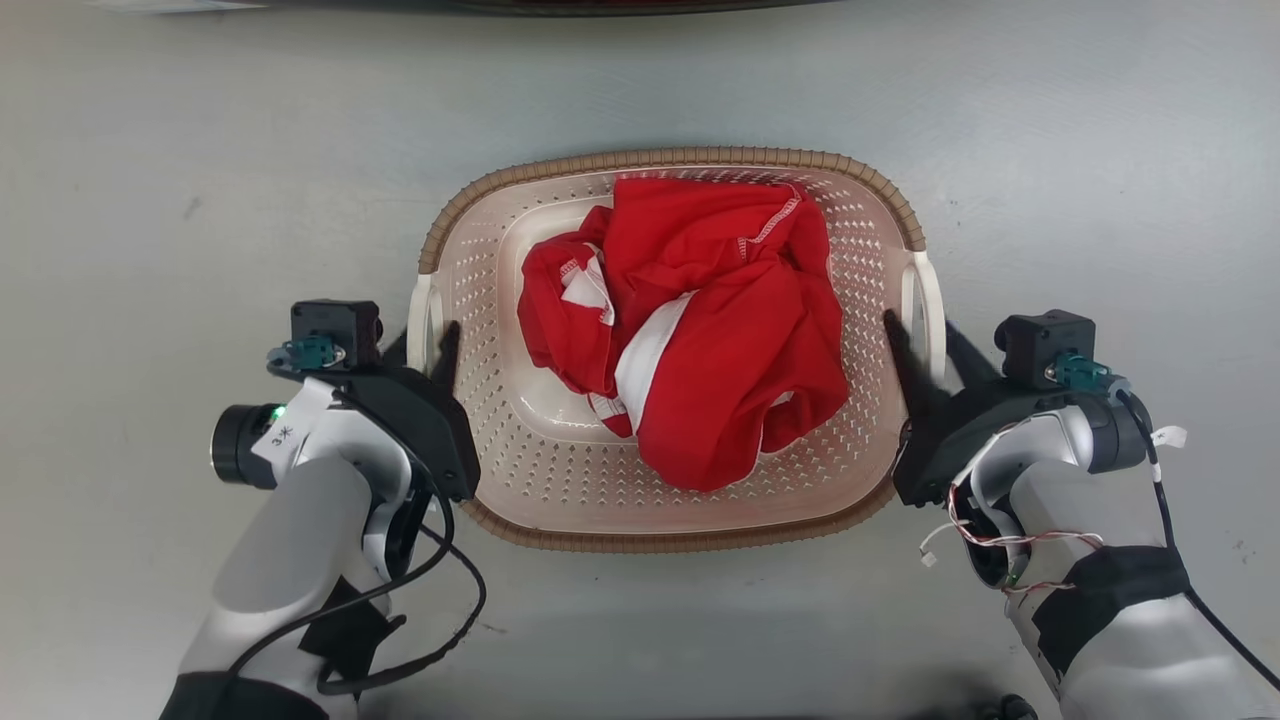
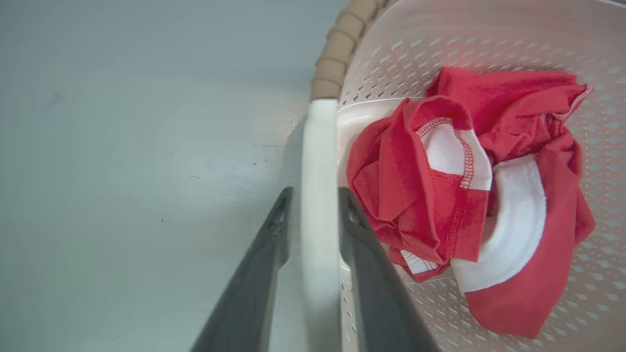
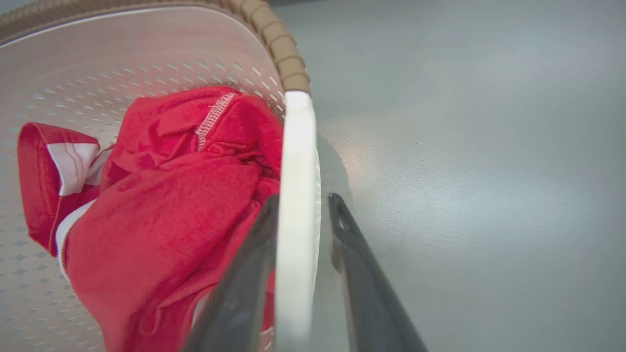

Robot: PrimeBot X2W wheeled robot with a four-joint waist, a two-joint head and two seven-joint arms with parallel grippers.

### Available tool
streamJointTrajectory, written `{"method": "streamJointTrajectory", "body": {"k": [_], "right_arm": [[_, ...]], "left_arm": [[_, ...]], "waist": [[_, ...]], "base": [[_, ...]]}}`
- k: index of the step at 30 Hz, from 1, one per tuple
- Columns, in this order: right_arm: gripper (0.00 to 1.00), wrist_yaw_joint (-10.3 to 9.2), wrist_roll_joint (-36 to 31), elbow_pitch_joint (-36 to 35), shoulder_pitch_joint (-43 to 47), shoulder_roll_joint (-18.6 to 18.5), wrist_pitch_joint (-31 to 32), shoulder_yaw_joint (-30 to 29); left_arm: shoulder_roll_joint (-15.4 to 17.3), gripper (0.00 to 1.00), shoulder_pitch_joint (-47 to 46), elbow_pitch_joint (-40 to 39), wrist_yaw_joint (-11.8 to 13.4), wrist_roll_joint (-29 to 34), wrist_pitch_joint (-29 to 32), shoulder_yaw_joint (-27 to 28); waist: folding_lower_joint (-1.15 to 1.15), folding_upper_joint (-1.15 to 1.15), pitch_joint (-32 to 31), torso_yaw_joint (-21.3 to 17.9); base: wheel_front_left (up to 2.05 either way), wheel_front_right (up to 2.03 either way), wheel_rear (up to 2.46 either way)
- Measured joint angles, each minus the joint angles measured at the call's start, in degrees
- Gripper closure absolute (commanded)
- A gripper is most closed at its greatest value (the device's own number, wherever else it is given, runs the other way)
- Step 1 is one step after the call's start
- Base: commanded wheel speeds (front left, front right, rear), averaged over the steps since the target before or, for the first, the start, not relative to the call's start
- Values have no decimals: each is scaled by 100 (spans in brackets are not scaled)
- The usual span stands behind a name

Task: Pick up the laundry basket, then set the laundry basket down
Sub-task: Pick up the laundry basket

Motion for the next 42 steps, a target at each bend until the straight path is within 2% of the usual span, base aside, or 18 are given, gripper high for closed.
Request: {"method": "streamJointTrajectory", "body": {"k": [18, 31, 42], "right_arm": [[100, 190, 36, 661, -243, 56, -9, 69], [100, 377, 147, 1213, -495, 69, 111, 74], [100, 476, 255, 1826, -626, 177, 503, 90]], "left_arm": [[-207, 100, -292, 820, -165, -167, -60, -20], [-314, 100, -555, 1307, -298, -425, 191, -24], [-400, 100, -652, 1775, -349, -697, 665, -26]], "waist": [[-1, -1, -202, 50], [-1, -1, -740, 80], [-1, -1, -1373, 118]], "base": [[0, 0, 0], [0, 0, 0], [0, 0, 0]]}}
